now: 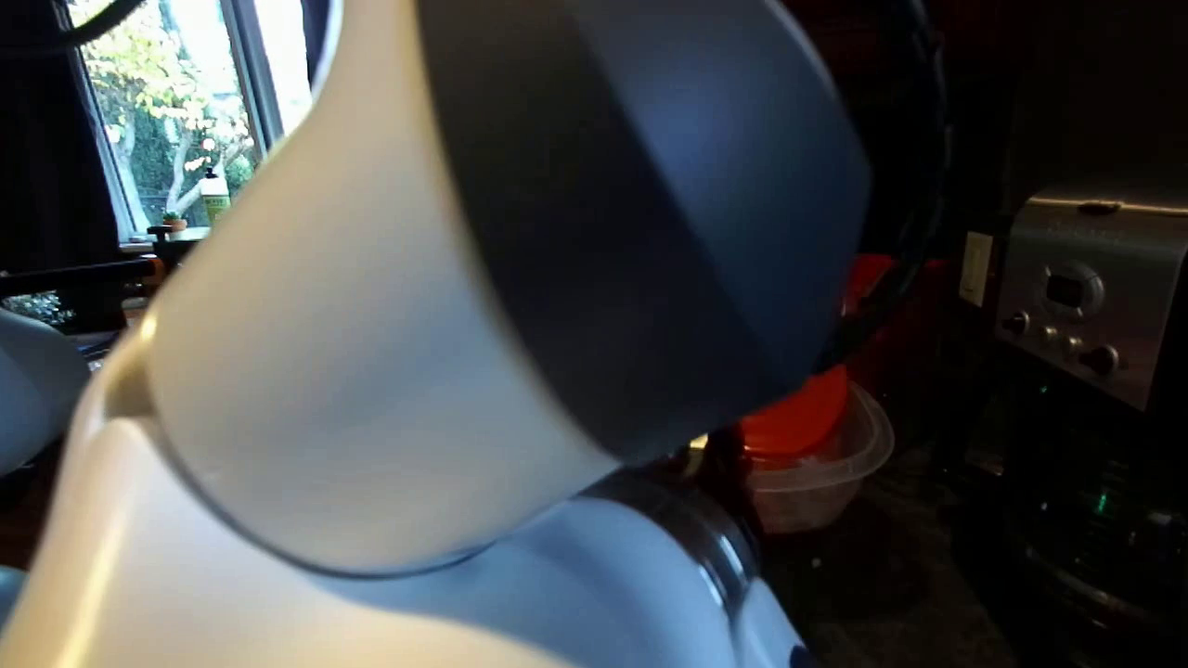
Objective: Move the clear bowl with the red lid to the right.
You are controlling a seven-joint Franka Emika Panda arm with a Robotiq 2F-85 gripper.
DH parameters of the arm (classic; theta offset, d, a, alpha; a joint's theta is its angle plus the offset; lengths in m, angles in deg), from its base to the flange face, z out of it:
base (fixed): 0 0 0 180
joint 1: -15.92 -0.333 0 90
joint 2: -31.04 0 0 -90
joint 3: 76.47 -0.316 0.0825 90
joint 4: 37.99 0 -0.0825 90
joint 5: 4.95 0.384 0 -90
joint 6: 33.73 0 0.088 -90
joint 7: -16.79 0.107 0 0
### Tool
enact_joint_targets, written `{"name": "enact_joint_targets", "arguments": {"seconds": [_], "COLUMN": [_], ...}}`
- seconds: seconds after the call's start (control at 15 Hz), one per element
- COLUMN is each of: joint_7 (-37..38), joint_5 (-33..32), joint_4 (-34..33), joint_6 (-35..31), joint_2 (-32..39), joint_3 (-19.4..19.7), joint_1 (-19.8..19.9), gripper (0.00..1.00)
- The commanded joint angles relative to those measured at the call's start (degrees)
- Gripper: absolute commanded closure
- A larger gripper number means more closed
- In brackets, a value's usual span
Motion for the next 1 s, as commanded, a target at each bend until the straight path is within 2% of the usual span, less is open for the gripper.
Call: {"name": "enact_joint_targets", "arguments": {"seconds": [0.0, 0.27, 0.53, 0.73, 0.93], "joint_7": [-3.65, -4.1, -2.86, -1.53, -0.52], "joint_5": [8.03, 16.1, 20.18, 21.13, 21.95], "joint_4": [6.14, 7.47, 6.78, 5.55, 4.16], "joint_6": [-6.5, -14.33, -20.94, -23.28, -22.68], "joint_2": [-5.21, -6.06, -5.82, -4.29, -2.27], "joint_3": [0.27, -0.34, -1.42, -1.98, -1.57], "joint_1": [1.1, 1.59, 1.29, 1.03, 1.28], "gripper": [0.96, 0.96, 0.96, 0.96, 0.96]}}
